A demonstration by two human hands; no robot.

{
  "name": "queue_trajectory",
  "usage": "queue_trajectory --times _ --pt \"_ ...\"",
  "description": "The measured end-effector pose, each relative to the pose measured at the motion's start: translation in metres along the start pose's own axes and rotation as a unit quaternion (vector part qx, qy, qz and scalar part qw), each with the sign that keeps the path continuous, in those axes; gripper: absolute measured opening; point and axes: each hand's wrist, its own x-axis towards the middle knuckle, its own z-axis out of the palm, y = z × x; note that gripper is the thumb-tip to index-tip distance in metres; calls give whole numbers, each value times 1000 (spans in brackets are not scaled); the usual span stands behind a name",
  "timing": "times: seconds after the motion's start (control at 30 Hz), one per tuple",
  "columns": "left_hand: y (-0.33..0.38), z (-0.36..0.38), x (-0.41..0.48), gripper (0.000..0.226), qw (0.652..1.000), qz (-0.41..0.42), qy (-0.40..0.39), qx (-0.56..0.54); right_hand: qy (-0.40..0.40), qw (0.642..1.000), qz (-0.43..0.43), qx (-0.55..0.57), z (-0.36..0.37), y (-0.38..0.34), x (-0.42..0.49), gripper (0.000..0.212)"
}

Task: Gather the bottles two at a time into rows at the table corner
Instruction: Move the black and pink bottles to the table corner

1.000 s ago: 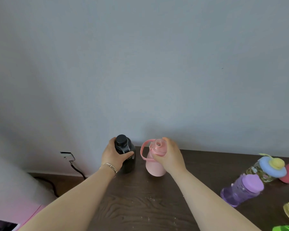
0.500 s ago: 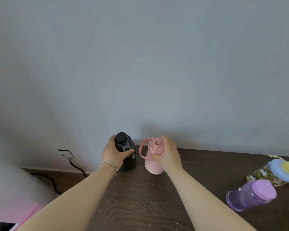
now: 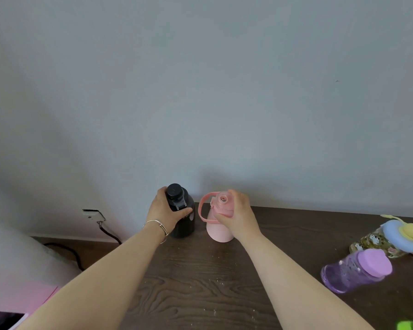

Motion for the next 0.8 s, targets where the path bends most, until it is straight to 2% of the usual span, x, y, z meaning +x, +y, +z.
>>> queue_trajectory --times 0.13,0.23,0.33,0.5,0.67,0.8 --pt "2 -1 0 94 998 7 -19 59 -10 999 -1 -44 -4 -6 -1 83" --pt "7 -6 -6 105 987 32 3 156 -15 995 -12 -97 -12 -16 -6 84" --pt "13 -15 -20 98 963 95 28 252 4 987 -49 -151 -21 -28 -16 77" --pt "28 -32 -54 88 905 141 -2 401 59 952 -118 -276 -41 -47 -48 62" --pt "40 -39 -94 86 873 159 -9 461 80 931 -114 -336 -66 -48 -91 51" --pt "49 -37 -124 85 863 177 -7 474 76 927 -101 -352 -88 -43 -125 60"
